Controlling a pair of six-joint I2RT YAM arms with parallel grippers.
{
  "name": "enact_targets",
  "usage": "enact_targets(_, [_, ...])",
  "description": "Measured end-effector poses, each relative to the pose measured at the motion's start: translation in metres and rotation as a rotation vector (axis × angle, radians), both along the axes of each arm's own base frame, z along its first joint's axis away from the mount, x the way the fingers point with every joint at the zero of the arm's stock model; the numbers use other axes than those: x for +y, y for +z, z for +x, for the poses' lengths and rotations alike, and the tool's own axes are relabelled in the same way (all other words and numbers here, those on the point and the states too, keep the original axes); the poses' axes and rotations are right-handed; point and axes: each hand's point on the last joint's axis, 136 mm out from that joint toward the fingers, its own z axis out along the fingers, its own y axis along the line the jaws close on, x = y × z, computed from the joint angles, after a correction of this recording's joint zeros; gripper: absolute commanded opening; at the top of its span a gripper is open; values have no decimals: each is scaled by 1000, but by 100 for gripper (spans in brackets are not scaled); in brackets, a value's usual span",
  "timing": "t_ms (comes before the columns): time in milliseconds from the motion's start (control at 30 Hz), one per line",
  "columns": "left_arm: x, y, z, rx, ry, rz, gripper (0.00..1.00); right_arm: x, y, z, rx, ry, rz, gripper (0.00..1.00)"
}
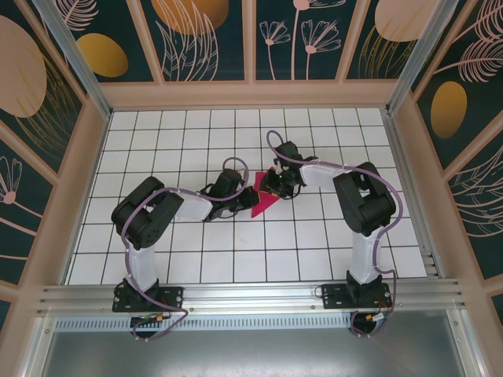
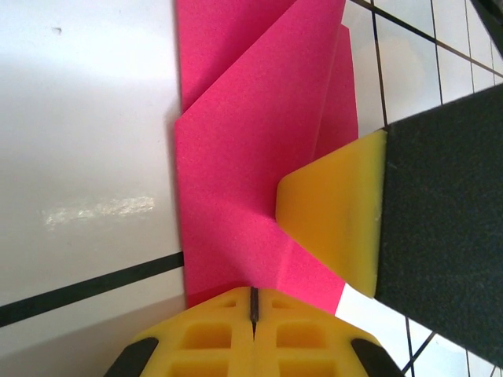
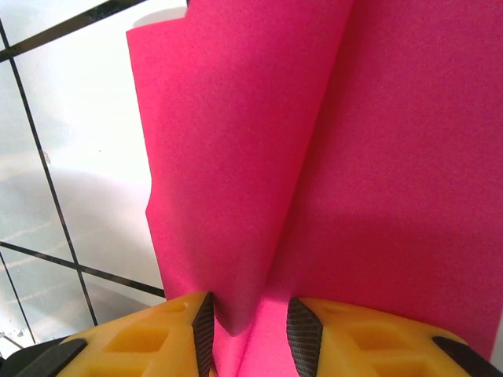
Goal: Fold a paper plane with a square sheet of paper (pick it up from the middle)
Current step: Fourth fold the wing at the center of the table.
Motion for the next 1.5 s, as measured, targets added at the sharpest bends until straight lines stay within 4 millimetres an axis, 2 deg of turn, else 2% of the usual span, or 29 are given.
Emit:
enact_targets(267, [0,-1,0,14,1,12,0,1,18,0,-40,25,30,39])
enact_targets(367, [0,-1,0,16,1,15,0,-1,31,-5,-60,40,86,38])
enact_targets(467, [0,-1,0,17,1,16,0,-2,46,-5,-102,54,137,31])
enact_targets(533, [0,-2,0,19,1,18,0,0,49,-5,-120,67,162,22])
enact_targets(667, [0,-2,0,22,1,21,0,3,45,-13,-111,97,194,10])
enact_targets(833, [0,-2,0,25,2,24,0,8,36,-13,-99,118,213,4])
enact_targets(1100, [1,-2,0,29,0,31,0,7,8,-18,-52,140,194,3])
enact_targets(1300, [1,-3,-1,27,-3,35,0,4,7,-14,-61,138,191,3])
enact_targets(1500, [1,-3,-1,21,-2,32,0,-8,11,6,-109,92,171,3])
